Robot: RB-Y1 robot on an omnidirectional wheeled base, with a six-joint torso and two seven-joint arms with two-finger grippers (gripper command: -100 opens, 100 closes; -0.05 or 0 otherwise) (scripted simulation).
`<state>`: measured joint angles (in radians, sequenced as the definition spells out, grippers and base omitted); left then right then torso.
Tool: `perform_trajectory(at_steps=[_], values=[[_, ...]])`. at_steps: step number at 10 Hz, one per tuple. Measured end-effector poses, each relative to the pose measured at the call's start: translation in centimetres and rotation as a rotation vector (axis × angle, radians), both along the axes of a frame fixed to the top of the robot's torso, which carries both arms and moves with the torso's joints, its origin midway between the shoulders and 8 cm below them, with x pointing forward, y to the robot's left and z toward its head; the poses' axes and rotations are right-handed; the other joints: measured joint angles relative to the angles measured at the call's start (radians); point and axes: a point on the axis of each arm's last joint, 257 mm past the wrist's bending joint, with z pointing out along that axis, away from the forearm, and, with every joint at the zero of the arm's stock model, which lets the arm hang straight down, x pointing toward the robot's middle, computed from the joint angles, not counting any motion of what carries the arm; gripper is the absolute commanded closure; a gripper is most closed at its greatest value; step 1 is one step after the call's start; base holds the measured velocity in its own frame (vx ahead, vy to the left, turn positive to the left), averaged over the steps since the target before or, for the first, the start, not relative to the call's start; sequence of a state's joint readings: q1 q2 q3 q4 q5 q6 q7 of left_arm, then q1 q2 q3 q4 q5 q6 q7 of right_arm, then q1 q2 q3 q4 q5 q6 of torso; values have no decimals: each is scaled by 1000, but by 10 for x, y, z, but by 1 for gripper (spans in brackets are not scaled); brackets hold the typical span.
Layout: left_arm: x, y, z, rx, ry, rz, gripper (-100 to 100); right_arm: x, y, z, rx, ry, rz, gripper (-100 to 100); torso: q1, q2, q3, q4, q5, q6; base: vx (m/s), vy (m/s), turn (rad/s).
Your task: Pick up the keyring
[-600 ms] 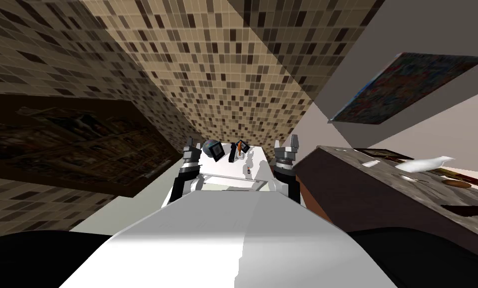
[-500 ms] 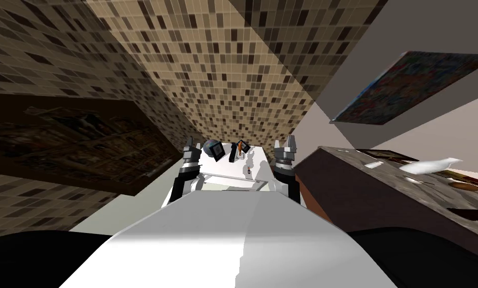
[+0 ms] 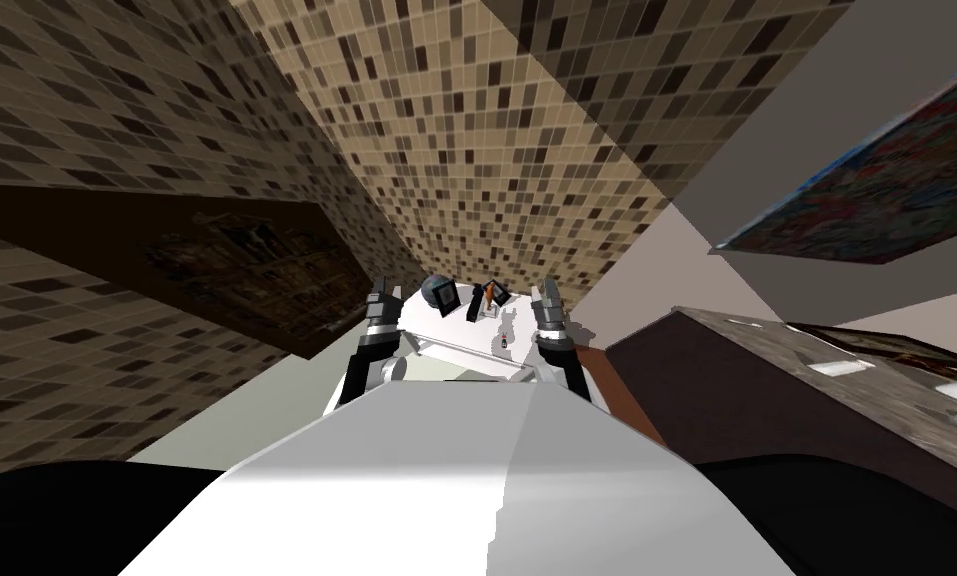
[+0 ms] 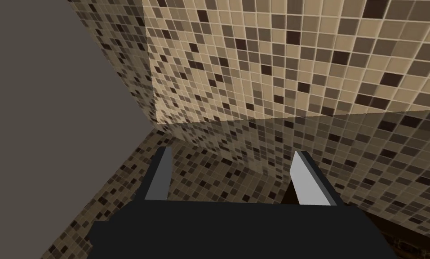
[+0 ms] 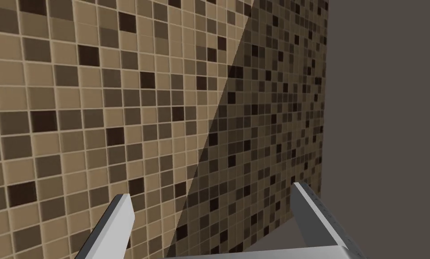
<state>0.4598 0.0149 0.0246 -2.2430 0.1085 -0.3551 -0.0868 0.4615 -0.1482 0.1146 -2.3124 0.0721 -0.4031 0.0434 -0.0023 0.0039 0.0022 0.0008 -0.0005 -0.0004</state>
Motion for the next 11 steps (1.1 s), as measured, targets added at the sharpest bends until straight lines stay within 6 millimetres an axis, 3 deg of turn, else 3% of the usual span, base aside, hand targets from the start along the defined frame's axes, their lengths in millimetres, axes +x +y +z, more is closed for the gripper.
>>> perform_trajectory(at_steps=[7, 11], values=[[0, 0, 0, 0, 0, 0, 0, 8, 59, -69, -262, 137, 106, -100, 1, -2, -1, 0, 0, 0, -43, -18, 234], [0, 0, 0, 0, 0, 0, 0, 6, 81, -114, -409, 211, 163, -100, 0, -2, -1, 0, 0, 0, -42, -14, 237]])
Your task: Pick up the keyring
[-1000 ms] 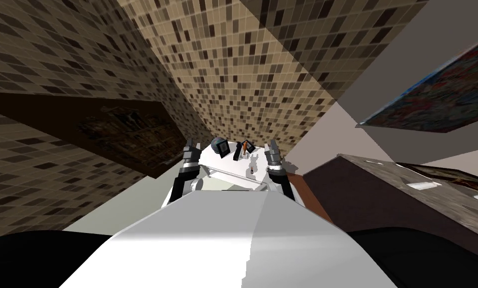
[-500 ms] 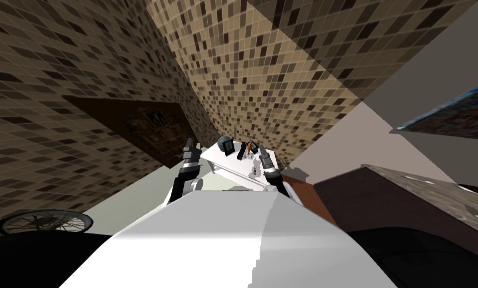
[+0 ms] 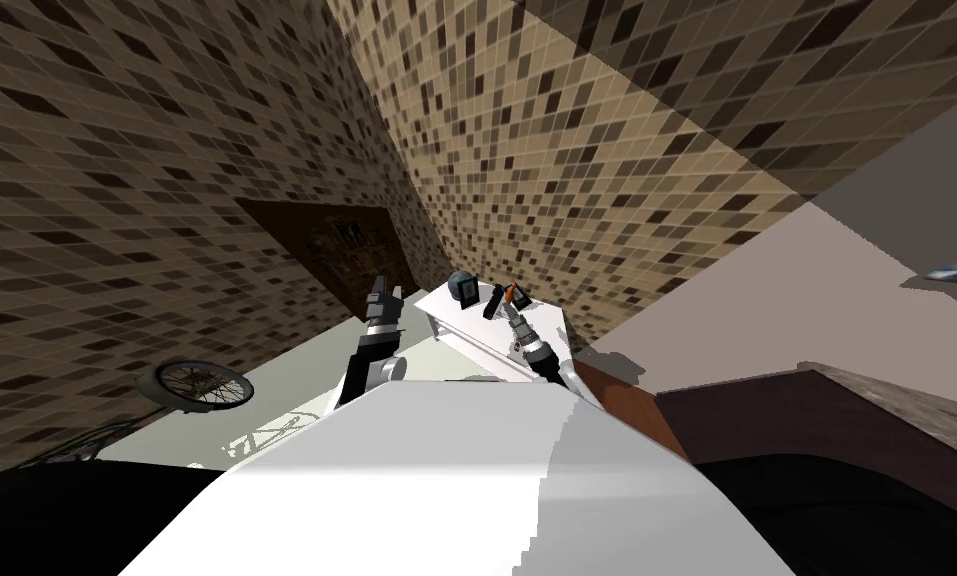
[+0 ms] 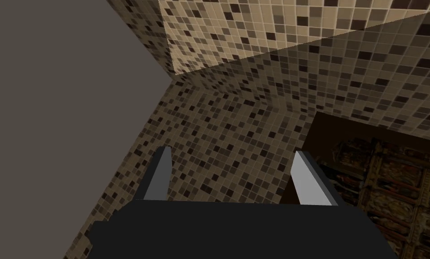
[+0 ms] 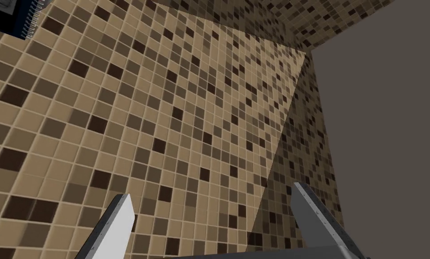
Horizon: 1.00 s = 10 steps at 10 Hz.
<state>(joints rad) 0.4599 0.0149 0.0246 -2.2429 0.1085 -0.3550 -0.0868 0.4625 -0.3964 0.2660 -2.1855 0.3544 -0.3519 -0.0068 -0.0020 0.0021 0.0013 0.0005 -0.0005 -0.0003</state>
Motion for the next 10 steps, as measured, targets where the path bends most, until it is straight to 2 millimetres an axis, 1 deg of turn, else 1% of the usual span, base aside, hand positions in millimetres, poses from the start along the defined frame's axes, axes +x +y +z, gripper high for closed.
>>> perform_trajectory(at_steps=[1, 2, 3, 4, 5, 6, 7, 8, 9, 10], values=[[0, 0, 0, 0, 0, 0, 0, -3, 4, -11, -35, 13, 9, -100, 0, 0, 0, 0, 0, 1, -47, -10, 378], [0, 0, 0, 0, 0, 0, 0, -9, 7, -27, -80, 39, 30, -100, 0, 0, 0, 0, 0, 0, -40, -21, 144], [0, 0, 0, 0, 0, 0, 0, -12, 14, -36, -111, 49, 42, -100, -1, 0, 0, 0, 0, 1, -16, -8, -59], [0, 0, 0, 0, 0, 0, 0, -11, 18, -41, -130, 50, 45, -100, 0, -1, -1, 0, 0, 1, -30, 6, 316], [0, 0, 0, 0, 0, 0, 0, -12, 23, -55, -175, 70, 64, -100, 1, -1, -1, 0, 0, 0, -29, -8, 214], [0, 0, 0, 0, 0, 0, 0, -17, 25, -66, -208, 85, 72, -100, 0, -1, 0, 0, 0, 1, -35, -5, 403], [0, 0, 0, 0, 0, 0, 0, -25, 28, -84, -254, 108, 95, -100, 0, -1, 0, 0, 0, 0, -31, -13, 141], [0, 0, 0, 0, 0, 0, 0, -28, 31, -92, -292, 116, 108, -100, -1, -1, 0, 0, 0, 2, -33, -4, 358], [0, 0, 0, 0, 0, 0, 0, -34, 32, -111, -339, 144, 129, -100, 0, -1, 0, 0, 0, 0, -27, -11, 152], [0, 0, 0, 0, 0, 0, 0, -38, 34, -124, -375, 155, 140, -100, 0, -1, -1, 0, 0, 2, -11, -4, -50]])
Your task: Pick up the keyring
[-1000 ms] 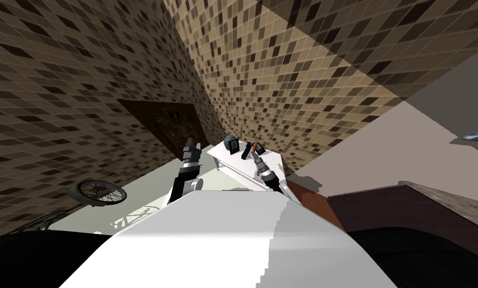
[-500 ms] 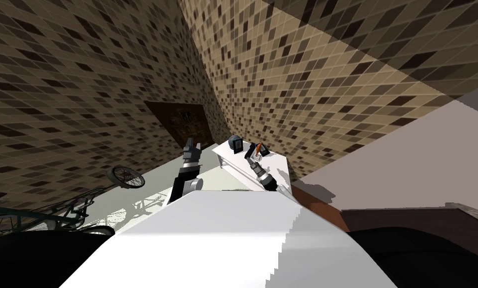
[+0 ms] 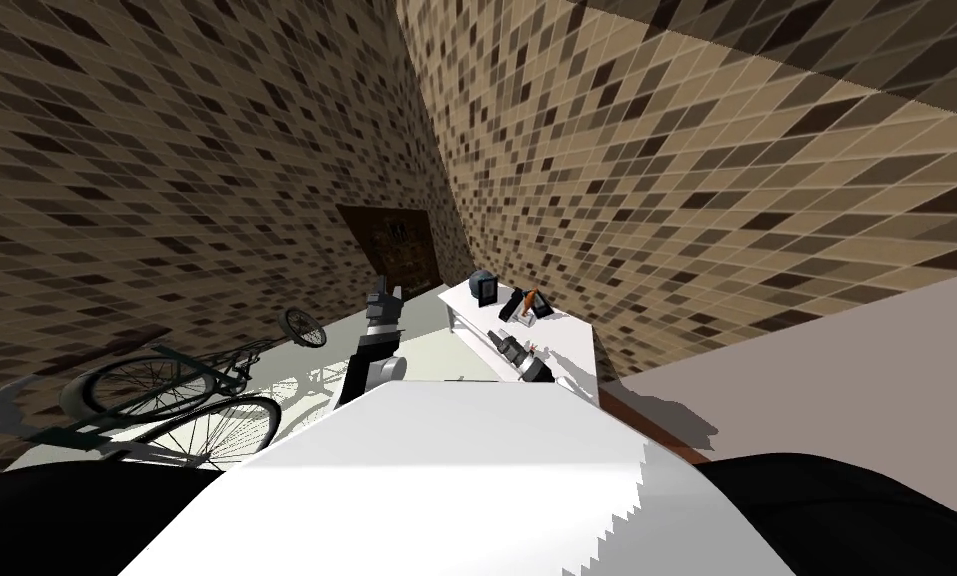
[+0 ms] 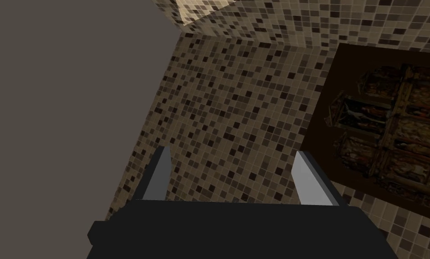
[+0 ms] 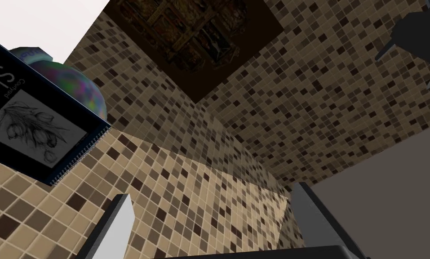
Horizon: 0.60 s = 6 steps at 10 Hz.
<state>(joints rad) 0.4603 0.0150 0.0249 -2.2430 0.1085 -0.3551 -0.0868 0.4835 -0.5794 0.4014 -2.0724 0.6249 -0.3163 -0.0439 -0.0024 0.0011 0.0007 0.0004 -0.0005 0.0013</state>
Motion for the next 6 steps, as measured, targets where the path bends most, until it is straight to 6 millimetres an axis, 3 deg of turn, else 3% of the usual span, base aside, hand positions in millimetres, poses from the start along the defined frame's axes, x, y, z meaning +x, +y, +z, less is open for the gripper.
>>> perform_trajectory(at_steps=[1, 4, 6], values=[[0, 0, 0, 0, 0, 0, 0, -2, 2, -5, -23, -3, 8, -100, 0, -1, 0, 0, 0, 0, -17, 5, 381], [0, 0, 0, 0, 0, 0, 0, -25, 7, -52, -156, 49, 67, -100, 0, -1, 0, 0, 0, -1, -19, -10, 220], [0, 0, 0, 0, 0, 0, 0, -39, -4, -83, -249, 84, 102, -100, 0, -1, 0, 0, 0, -1, -16, -6, 255]])
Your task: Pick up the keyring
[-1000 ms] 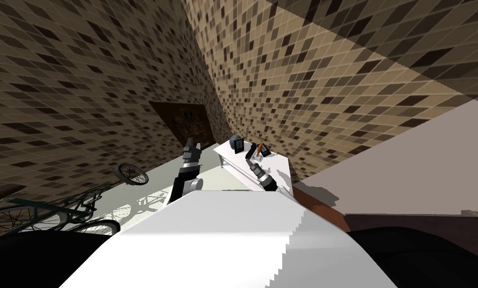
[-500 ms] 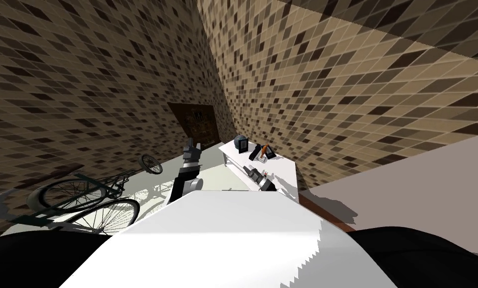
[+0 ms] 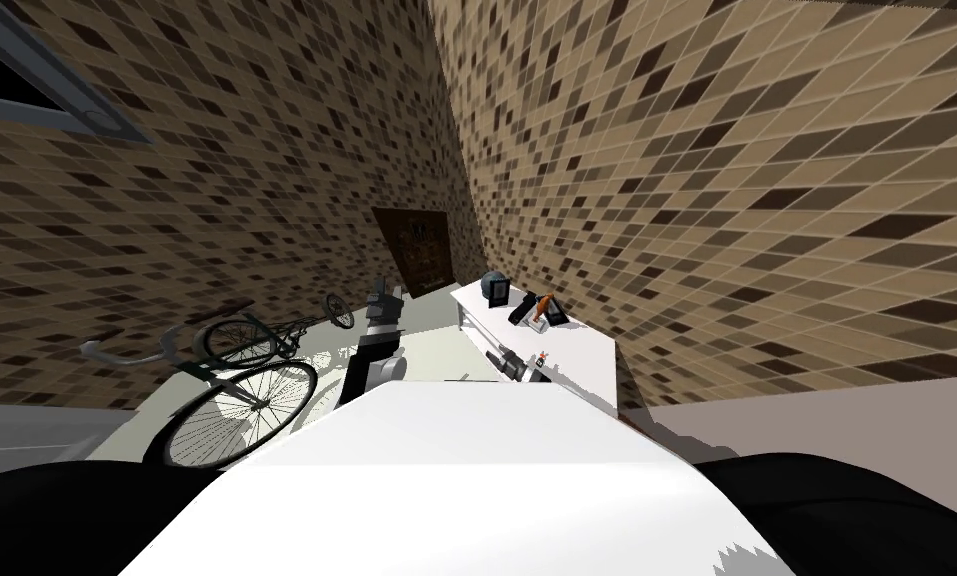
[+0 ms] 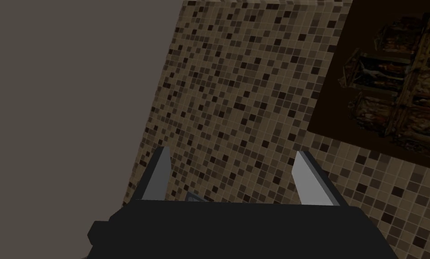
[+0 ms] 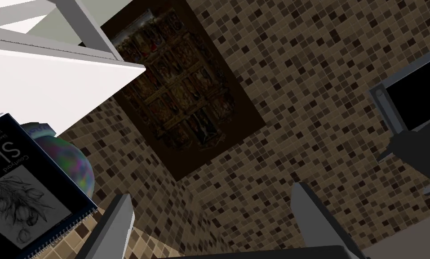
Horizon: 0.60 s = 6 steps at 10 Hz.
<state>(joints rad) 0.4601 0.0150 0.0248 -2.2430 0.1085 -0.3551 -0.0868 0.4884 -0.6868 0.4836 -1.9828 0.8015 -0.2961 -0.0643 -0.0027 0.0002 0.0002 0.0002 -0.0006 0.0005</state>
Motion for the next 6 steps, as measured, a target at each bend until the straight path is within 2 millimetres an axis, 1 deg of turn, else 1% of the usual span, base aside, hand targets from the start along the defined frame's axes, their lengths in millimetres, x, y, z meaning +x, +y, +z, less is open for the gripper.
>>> perform_trajectory(at_steps=[1, 2, 3, 4, 5, 6], values=[[0, 0, 0, 0, 0, 0, 0, -8, -1, -11, -35, 8, 19, -100, 0, 0, 0, 0, 0, 1, -5, -5, -25], [0, 0, 0, 0, 0, 0, 0, -12, -1, -15, -58, 4, 30, -100, 0, -1, 0, 0, 0, 1, -6, 1, 275], [0, 0, 0, 0, 0, 0, 0, -23, -1, -31, -103, 23, 53, -100, 1, -1, 0, 0, 0, 0, -5, -8, 218], [0, 0, 0, 0, 0, 0, 0, -29, -5, -41, -144, 29, 68, -100, 0, -1, 0, 0, 0, 1, -5, -9, 354], [0, 0, 0, 0, 0, 0, 0, -41, -9, -59, -194, 49, 95, -100, 0, -1, -1, 0, 0, 0, -3, -16, 140], [0, 0, 0, 0, 0, 0, 0, -47, -14, -69, -236, 54, 113, -100, -1, -1, -1, 0, 0, 1, 2, -11, 291]])
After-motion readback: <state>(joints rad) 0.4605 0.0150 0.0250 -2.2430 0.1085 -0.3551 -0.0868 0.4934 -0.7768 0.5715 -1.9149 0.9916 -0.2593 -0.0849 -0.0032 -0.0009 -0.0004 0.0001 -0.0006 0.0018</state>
